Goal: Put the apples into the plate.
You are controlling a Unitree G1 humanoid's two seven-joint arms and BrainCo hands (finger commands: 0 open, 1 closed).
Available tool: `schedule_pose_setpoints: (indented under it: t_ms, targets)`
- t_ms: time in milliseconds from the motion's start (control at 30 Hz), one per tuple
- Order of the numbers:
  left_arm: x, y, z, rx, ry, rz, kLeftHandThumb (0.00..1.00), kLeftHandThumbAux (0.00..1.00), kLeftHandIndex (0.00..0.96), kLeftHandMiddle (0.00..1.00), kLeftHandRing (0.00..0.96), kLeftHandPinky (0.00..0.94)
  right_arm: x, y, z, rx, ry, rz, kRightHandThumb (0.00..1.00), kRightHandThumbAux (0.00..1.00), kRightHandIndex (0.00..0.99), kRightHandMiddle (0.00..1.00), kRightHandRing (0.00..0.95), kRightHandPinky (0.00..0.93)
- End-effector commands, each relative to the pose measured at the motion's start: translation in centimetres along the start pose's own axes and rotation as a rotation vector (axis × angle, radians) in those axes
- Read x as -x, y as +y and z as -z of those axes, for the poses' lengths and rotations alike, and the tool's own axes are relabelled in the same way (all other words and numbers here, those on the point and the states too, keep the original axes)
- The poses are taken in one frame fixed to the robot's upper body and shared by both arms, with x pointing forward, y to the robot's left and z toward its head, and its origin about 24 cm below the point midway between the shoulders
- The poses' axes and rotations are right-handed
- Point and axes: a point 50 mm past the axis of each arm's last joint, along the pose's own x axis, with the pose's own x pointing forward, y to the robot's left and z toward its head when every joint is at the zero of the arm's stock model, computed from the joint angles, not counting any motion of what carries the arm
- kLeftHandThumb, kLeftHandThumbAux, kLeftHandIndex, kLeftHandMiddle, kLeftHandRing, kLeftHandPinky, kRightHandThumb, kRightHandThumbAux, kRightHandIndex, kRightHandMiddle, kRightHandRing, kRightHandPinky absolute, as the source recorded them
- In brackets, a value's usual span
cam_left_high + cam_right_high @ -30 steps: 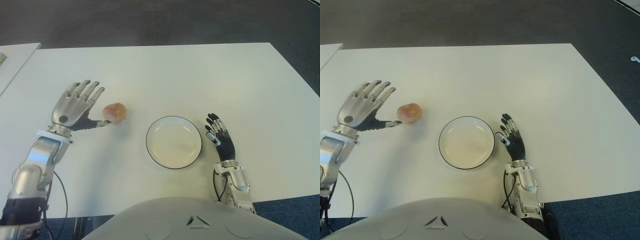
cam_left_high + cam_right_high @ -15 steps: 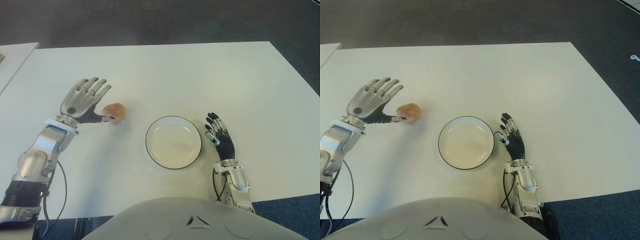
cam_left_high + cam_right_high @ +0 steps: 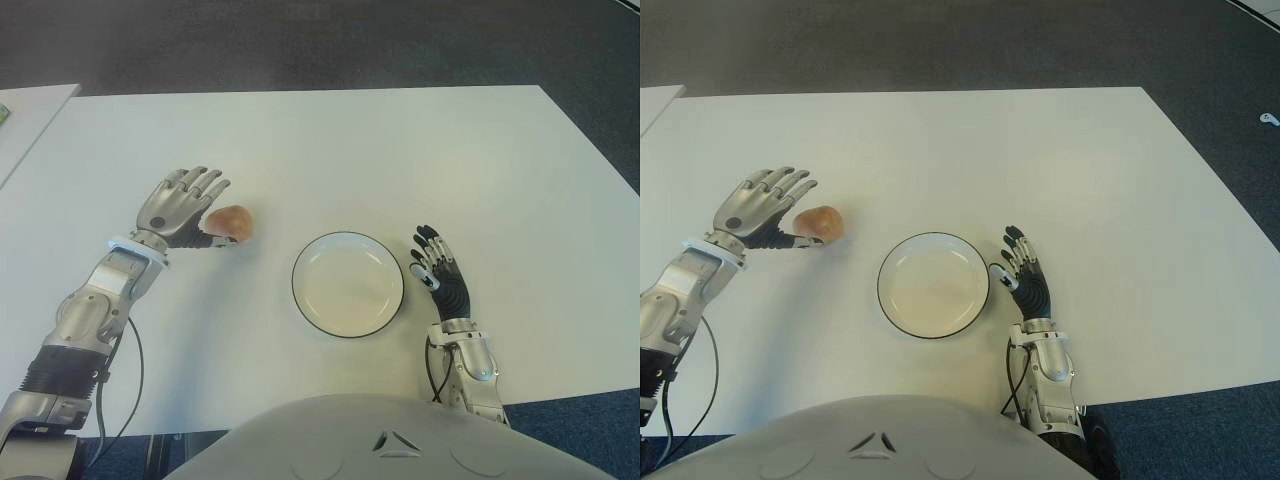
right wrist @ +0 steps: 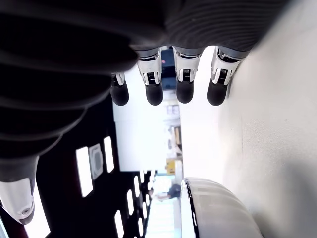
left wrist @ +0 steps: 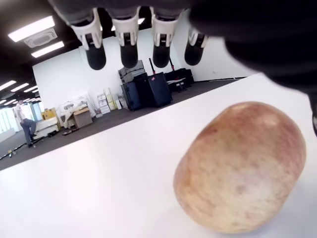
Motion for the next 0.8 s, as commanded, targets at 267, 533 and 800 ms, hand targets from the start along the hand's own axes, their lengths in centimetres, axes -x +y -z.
schedule_pose_setpoints:
  t_ms: [267,533,800]
  targets:
    - [-0.4,-0.7,-0.4,0.030,0.004,0.031,0.293,0.281,0.000,0.000,0.000,0.000,2.2,-0.3,3.4,-0.018,0.200,0.028,0.150,0.550,0.000,0.000,0.000,0.000]
    - [-0.6,-1.2,-0.8,0.037,0.000,0.046,0.281,0.272,0.000,0.000,0.000,0.000,2.2,-0.3,3.5,-0.018,0.201,0.032,0.150,0.543,0.000,0.000,0.000,0.000]
    - [-0.8,-1.8,-1.3,0.041,0.002,0.081,0.277,0.257,0.000,0.000,0.000,0.000,2.2,-0.4,3.4,-0.017,0.203,0.029,0.147,0.549,0.000,0.000,0.000,0.000]
